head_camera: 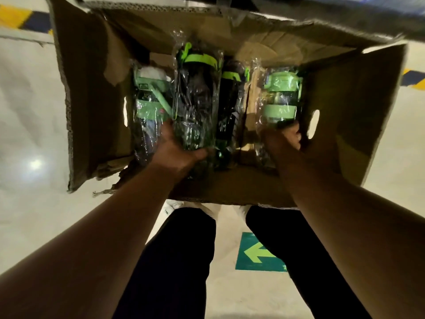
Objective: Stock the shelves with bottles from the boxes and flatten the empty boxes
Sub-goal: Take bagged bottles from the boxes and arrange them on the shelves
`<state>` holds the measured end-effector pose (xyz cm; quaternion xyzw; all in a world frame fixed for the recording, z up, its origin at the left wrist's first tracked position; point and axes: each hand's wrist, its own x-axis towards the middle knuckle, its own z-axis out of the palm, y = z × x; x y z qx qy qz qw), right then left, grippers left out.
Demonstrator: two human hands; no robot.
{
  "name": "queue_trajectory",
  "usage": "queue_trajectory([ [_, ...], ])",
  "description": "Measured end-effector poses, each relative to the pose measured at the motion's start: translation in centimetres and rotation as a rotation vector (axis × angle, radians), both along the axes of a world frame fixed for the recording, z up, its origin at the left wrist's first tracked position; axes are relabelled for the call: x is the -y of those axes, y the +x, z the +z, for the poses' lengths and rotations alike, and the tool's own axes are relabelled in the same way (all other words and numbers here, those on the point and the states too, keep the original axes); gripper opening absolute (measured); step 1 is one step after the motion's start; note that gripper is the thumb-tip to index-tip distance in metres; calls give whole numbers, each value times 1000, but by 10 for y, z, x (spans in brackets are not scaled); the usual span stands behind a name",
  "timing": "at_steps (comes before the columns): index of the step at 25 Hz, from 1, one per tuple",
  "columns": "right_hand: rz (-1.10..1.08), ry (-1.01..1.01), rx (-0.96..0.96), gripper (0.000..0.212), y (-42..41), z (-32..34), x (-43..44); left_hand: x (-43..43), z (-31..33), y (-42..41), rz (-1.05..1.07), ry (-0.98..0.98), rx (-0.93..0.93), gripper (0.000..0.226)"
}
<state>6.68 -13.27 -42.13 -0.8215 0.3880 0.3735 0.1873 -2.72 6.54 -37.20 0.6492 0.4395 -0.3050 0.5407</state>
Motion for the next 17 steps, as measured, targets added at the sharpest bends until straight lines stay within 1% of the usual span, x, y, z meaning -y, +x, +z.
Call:
queue_trajectory([
  [1, 9, 1, -47, 103, 2, -7, 3, 1, -2, -2, -9, -7, 22, 111],
  [2, 31, -3, -49, 102, 4, -15, 5, 2, -6, -2, -28, -22, 31, 108],
  [4, 47, -44, -13, 93, 11, -29, 8, 2, -14, -2, -73, -28, 25, 105],
  [5, 46, -47, 3, 92, 13, -36, 11, 3, -16, -2, -80, -39, 26, 105],
  [7, 52, 2, 29, 98, 12, -40, 17, 3, -18, -1, -86, -47, 7, 107],
  [9, 19, 94, 63, 108, 5, -34, 21, 2, -15, 0, -90, -41, -16, 113],
  [10, -8, 147, 79, 109, 0, -27, 20, 2, -7, 2, -90, -43, -35, 117],
  [13, -87, 355, 95, 110, -10, 18, 1, -1, 20, 3, -3, -100, -69, 118],
  [14, -108, 414, 96, 117, -13, 40, -5, -1, 37, 6, 41, -145, -60, 115],
  [15, -129, 448, 75, 125, -15, 62, -9, 0, 54, 9, 57, -179, -55, 109],
  [16, -126, 484, 63, 128, -16, 87, -13, -1, 75, 12, 52, -226, -31, 99],
  [17, -117, 520, 57, 121, -16, 124, -15, -4, 100, 11, 28, -266, 19, 86],
])
